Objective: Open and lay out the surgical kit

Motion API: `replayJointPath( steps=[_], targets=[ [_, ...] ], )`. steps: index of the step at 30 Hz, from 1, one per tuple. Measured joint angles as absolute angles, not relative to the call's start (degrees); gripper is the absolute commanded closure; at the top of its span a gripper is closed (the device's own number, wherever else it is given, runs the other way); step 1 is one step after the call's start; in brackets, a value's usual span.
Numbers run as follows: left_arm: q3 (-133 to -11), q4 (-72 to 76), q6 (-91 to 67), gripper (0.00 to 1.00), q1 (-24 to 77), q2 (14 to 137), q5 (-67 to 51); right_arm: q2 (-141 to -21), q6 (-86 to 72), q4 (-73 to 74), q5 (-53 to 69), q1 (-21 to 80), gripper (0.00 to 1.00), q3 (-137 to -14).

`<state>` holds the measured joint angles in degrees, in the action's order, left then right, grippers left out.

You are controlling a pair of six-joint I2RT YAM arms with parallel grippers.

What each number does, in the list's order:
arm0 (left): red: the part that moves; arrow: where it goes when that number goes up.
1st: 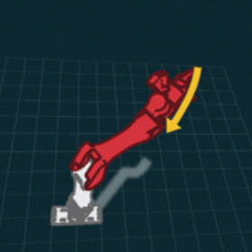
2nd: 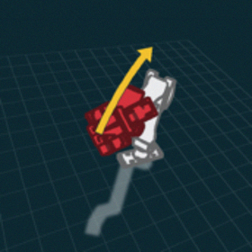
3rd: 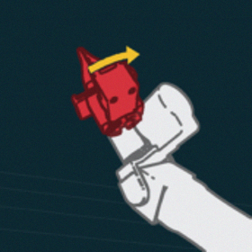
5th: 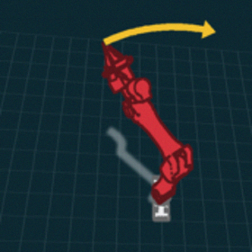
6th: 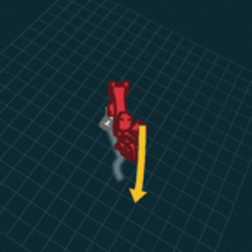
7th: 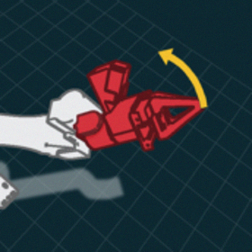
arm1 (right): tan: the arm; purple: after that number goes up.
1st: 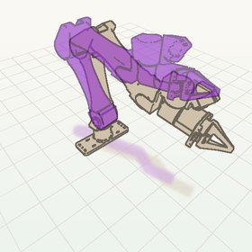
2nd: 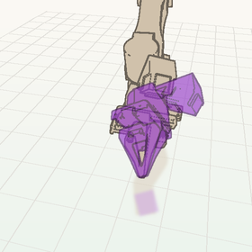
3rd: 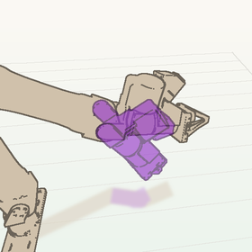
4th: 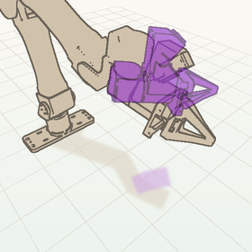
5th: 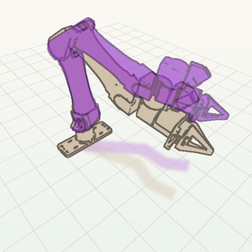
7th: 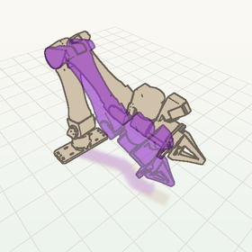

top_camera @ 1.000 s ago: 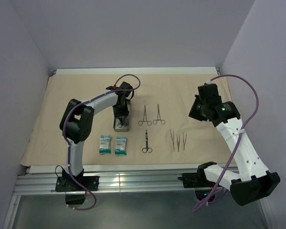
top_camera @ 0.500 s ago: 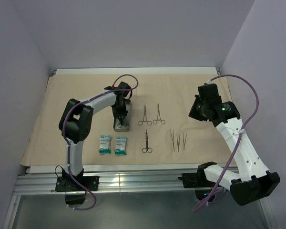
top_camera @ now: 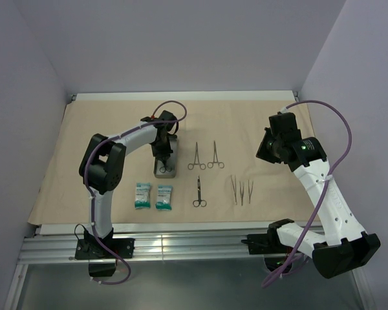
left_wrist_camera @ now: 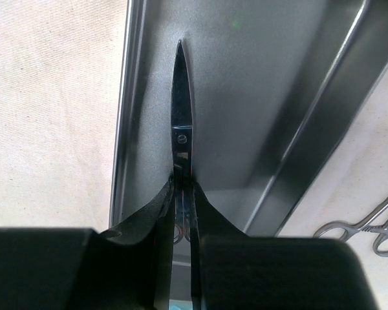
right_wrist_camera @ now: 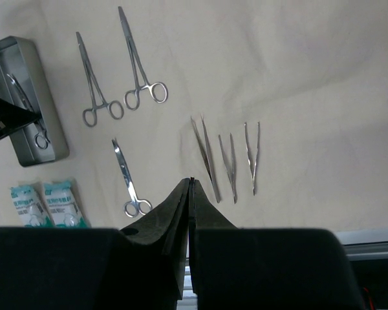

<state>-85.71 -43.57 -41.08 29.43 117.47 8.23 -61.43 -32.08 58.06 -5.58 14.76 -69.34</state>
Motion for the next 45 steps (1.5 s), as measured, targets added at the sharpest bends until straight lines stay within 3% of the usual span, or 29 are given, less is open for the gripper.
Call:
replayJointPath(
  steps=[28,36,45],
  targets=[
    [-94.56,-50.89,-40.45,1.0,31.46,115.5,10.31,-60.73,-31.57,58.13,-5.5,14.76,0.93,-69.32],
    [-94.56,-53.1,-44.6,1.0,38.96,109.49,10.92,-59.75,-31.42,58.83,-4.64,14.76,0.93,-69.54],
    [-94.52,-51.2,-54.41,1.0,54.7,108.92,10.61,-56.51,-31.64,62.65,-2.94,14.76,0.92,-75.83]
  ],
)
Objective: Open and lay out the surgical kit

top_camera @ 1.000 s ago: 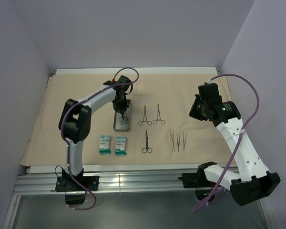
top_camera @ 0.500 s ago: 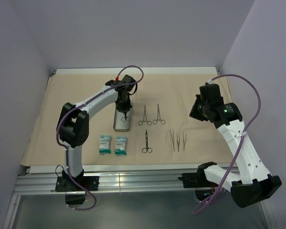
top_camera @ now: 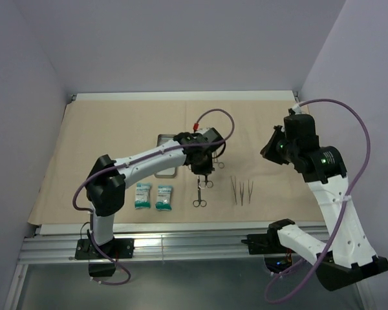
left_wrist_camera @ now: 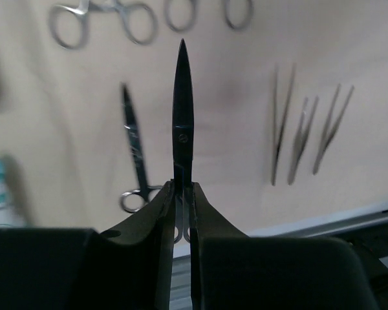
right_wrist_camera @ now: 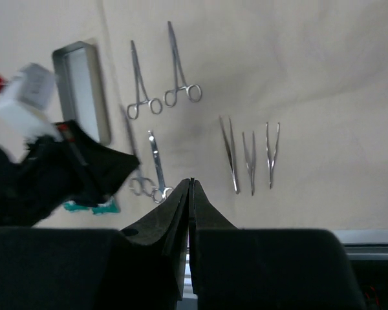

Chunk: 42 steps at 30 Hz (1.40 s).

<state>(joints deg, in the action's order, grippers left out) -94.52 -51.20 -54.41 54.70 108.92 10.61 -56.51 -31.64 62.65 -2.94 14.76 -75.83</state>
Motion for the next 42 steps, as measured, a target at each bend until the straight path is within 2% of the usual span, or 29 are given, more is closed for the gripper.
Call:
replayJointPath(
  steps=[4,11,30,32,36,42],
  targets=[
    [-95.02,-48.97,-58.04,1.0,59.86,112.81,10.26,-52.49,-32.1,64.03,-1.06,14.76,0.92,-76.25],
    [-97.51,-47.9,-61.43,1.0,63.2,121.84,10.15,-48.1,-32.12,66.92,0.82,14.76,0.91,-75.66],
    [-97.97,-46.44,-63.77,0.99,63.96,124.84,10.15,-46.26,-31.83,68.86,0.91,14.76,0.91,-74.46],
    [-97.97,-46.41,-63.83,0.96,63.96,124.99,10.15,-46.26,-31.83,68.9,0.91,14.76,0.91,-74.46],
    [-98.08,-46.57,-63.99,0.72,63.96,125.05,10.31,-46.22,-31.81,69.1,0.91,14.76,0.91,-74.32],
    [-100.16,-48.1,-64.16,0.63,63.96,125.54,10.46,-46.11,-31.62,69.54,0.91,14.76,0.91,-73.47]
  ],
)
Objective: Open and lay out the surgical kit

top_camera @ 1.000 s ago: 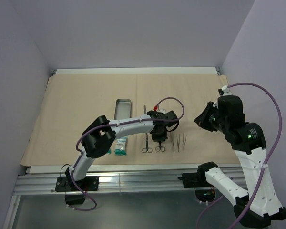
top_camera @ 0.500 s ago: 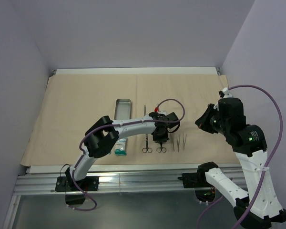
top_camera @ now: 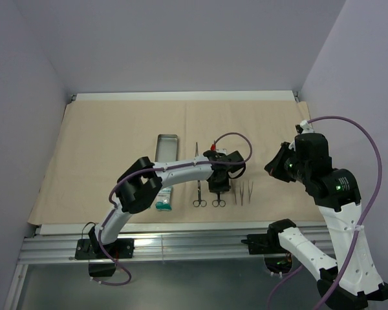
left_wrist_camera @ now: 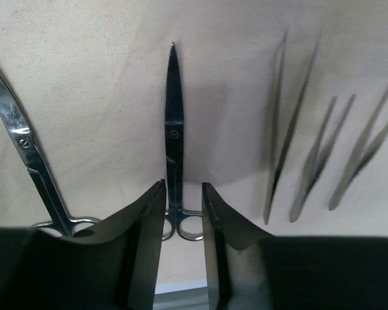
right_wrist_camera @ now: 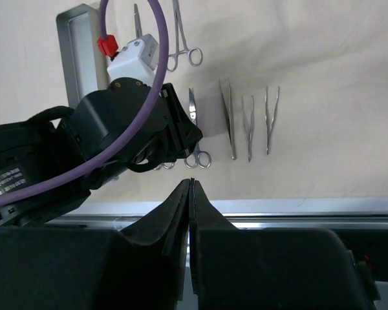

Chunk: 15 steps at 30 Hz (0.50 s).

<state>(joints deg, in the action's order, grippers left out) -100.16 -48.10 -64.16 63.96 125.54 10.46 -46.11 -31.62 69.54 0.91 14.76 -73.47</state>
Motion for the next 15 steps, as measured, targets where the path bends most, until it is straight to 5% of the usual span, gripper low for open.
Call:
replayJointPath(
  steps=[11,15],
  targets=[
    [-109.45,-54.13,-61.91,0.62,63.64,125.54,12.43,-46.17,-31.68,69.52,0.91,14.76,0.91,-73.47],
    [-114.91,-55.18,-58.02,0.71,61.43,124.81,13.3,-46.48,-32.14,69.34,0.91,14.76,0.91,-73.47]
  ],
)
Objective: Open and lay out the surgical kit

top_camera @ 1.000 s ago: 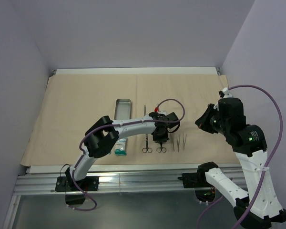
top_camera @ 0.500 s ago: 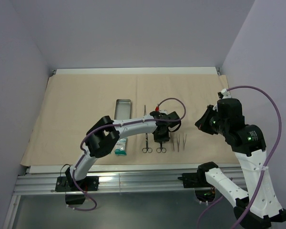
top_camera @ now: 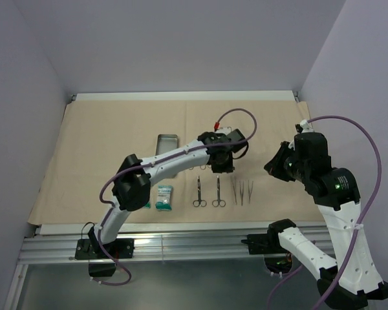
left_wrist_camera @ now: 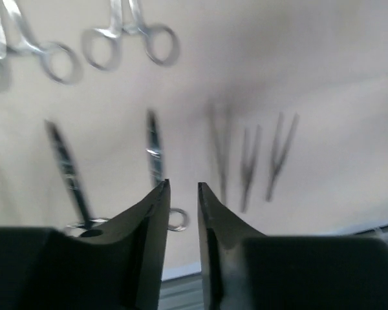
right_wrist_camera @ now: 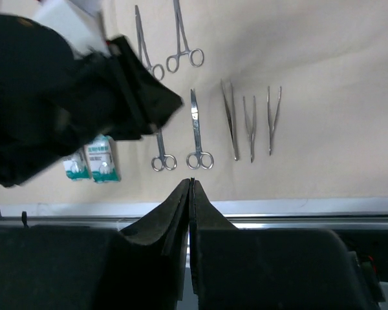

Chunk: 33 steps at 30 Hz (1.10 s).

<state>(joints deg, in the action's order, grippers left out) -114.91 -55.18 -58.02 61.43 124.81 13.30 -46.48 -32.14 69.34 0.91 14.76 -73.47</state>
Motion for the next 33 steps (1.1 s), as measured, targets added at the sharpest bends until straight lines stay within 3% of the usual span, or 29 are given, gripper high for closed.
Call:
replayJointPath(
  steps=[2,3,6,11,16,33],
  targets=[
    [-113.49,-55.02,-55.94,0.81,58.46,122.74,13.34,-46.61,-32.64,68.64,0.91,14.76,0.91,-73.19],
    [-111.9,-54.61,-54.65,0.91,56.53,121.3,13.28,-46.61,-32.95,68.12,0.91,14.76,0.91,-72.75],
    [-104.29,-53.87,-51.35,0.99,47.44,115.52,13.45,-46.74,-33.76,66.59,0.95,14.76,0.91,-71.09],
    [-90.35,-51.64,-47.18,1.0,30.68,106.41,13.85,-47.59,-35.31,64.47,0.97,14.76,0.91,-67.85],
    [-81.87,-49.69,-44.01,1.0,22.17,101.69,13.08,-49.98,-36.4,62.19,0.95,14.76,0.91,-66.37],
    [-74.98,-42.26,-40.1,1.0,18.24,107.5,5.82,-56.45,-37.67,59.96,-0.84,14.76,0.91,-69.47]
  ],
)
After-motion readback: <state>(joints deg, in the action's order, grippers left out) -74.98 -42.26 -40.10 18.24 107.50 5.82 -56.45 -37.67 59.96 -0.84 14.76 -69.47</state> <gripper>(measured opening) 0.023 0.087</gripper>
